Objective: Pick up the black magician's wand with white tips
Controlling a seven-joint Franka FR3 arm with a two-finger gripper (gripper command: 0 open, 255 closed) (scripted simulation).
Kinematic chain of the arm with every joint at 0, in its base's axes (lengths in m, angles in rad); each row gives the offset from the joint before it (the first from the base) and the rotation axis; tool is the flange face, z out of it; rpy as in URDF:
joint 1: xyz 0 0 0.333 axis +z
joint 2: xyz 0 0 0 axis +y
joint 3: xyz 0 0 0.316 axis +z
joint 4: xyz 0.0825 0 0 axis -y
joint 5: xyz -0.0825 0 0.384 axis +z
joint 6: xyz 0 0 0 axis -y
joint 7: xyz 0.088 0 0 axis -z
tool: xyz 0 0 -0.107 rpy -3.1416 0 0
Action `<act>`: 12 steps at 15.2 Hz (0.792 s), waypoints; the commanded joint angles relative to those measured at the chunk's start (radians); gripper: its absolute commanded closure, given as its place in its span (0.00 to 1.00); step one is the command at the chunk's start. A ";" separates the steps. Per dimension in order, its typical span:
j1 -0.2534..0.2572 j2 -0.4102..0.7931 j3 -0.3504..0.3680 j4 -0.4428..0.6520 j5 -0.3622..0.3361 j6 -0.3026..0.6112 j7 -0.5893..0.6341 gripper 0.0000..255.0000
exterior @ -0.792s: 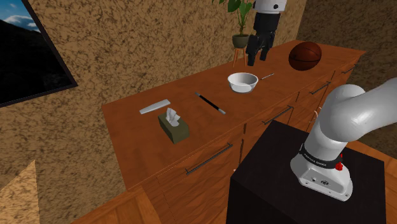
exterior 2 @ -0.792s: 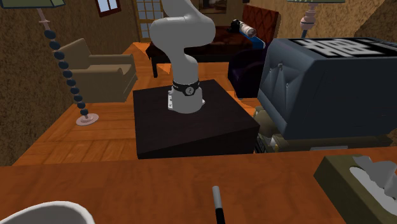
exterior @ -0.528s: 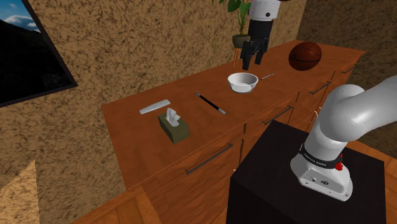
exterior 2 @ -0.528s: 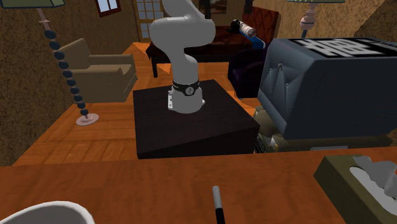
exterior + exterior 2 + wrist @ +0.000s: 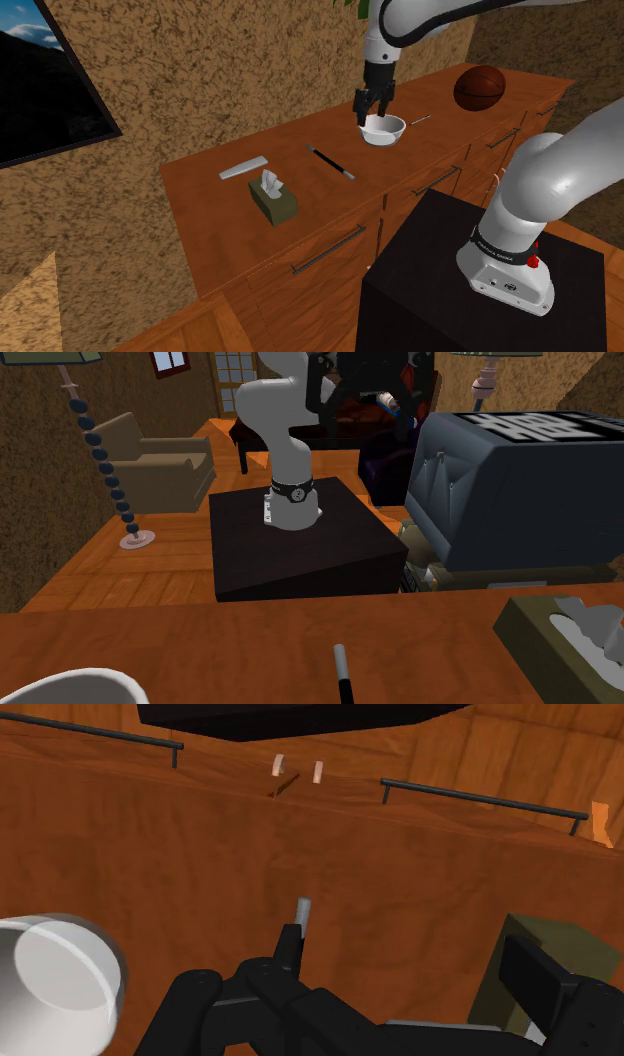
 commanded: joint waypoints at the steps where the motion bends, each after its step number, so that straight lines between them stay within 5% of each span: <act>1: -0.009 0.071 -0.005 0.003 -0.009 0.070 -0.003 0.00; 12: -0.042 0.476 -0.019 0.135 -0.048 0.345 0.022 0.00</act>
